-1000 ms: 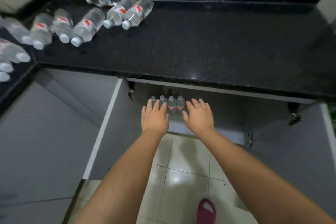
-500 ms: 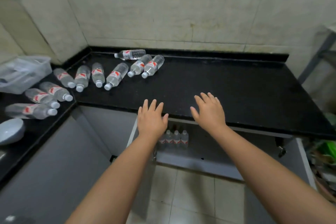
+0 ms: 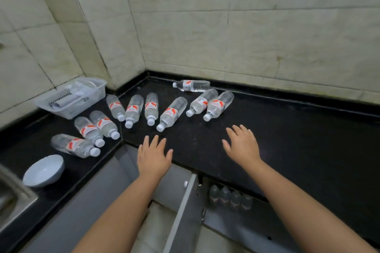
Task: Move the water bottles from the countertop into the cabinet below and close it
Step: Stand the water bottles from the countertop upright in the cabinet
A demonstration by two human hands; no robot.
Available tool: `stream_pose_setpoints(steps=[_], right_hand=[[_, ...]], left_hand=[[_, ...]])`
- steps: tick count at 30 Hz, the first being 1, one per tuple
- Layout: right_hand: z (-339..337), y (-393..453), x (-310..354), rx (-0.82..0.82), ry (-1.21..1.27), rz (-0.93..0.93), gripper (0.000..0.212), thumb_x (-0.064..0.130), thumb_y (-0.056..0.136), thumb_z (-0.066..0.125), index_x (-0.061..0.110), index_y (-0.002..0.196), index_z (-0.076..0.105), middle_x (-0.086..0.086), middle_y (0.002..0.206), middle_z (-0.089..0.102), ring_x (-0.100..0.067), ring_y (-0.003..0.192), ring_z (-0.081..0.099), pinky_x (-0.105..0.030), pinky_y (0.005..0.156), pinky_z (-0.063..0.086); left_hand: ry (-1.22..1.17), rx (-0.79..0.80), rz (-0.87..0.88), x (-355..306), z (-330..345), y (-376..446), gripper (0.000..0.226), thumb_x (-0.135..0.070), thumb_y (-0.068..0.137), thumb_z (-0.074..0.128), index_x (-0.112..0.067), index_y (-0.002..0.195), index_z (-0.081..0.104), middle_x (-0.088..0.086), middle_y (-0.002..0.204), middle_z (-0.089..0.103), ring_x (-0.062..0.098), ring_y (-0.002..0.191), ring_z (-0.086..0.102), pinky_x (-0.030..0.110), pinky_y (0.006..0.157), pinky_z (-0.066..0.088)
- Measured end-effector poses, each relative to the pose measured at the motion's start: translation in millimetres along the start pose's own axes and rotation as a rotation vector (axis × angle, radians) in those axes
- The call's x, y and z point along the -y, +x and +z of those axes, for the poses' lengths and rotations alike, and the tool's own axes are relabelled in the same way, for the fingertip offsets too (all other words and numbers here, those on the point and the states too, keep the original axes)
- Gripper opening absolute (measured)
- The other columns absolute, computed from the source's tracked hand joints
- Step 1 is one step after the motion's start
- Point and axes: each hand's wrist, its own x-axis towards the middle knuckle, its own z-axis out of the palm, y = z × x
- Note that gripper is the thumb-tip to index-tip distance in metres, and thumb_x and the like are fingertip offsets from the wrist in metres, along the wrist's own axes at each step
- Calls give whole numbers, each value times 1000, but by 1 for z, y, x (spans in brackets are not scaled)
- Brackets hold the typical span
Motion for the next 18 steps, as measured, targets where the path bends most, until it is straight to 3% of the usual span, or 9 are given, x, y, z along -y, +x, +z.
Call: stream_pose_setpoints(steps=[3, 11, 18], right_hand=[[23, 32, 7, 79, -87, 12, 49, 31, 95, 43, 10, 139, 36, -12, 147, 39, -29, 141, 26, -42, 116, 21], [89, 114, 31, 204, -213, 175, 52, 33, 97, 40, 14, 143, 27, -8, 152, 30, -27, 144, 19, -40, 118, 17], [136, 178, 53, 132, 236, 507, 65, 29, 86, 63, 17, 141, 31, -19, 147, 29, -34, 135, 31, -40, 110, 32]], left_hand=[[-7, 18, -5, 22, 12, 38, 52, -38, 98, 38, -20, 146, 31, 3, 158, 24, 26, 149, 7, 40, 121, 14], [-11, 83, 166, 60, 61, 170, 54, -36, 96, 44, -17, 145, 31, 4, 156, 25, 24, 146, 17, 37, 118, 27], [-86, 199, 264, 69, 99, 226, 52, -15, 98, 42, -8, 146, 21, 10, 150, 25, 21, 134, 34, 27, 107, 37]])
